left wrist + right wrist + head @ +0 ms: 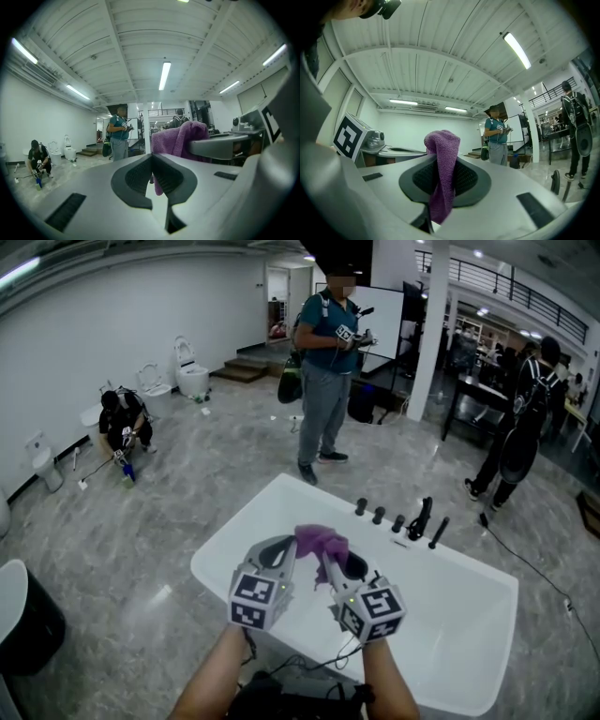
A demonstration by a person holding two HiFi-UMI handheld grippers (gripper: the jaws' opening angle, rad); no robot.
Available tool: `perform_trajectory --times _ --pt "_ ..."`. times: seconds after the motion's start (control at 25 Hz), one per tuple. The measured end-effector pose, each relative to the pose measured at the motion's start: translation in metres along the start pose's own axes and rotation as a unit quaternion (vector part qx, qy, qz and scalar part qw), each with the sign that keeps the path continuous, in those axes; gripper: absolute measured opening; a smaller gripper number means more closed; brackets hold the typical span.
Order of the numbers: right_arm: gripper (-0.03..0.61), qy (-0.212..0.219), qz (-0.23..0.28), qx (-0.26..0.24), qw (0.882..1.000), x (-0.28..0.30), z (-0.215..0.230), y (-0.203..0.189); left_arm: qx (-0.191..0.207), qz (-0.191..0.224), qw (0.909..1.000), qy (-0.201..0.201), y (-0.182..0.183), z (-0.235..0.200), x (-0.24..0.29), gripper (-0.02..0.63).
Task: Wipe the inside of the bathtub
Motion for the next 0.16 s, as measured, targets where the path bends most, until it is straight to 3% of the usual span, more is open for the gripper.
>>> perform_trajectory --times 0.16 --pt "0.06 -0.003 0.002 0.002 1.0 -0.0004 -0.0019 -0.0016 0.002 0.0 1.0 -0.001 -0.0016 -0.0011 -0.0027 0.006"
Point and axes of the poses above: the fingertips, and each gripper's own axes: x forward along the fingers, z to its right, y out of its top, the point moved 6 cm from there along -x, backward along the fingers, and after that the axes turned 1 degree about -x, right-handed, at the moved point
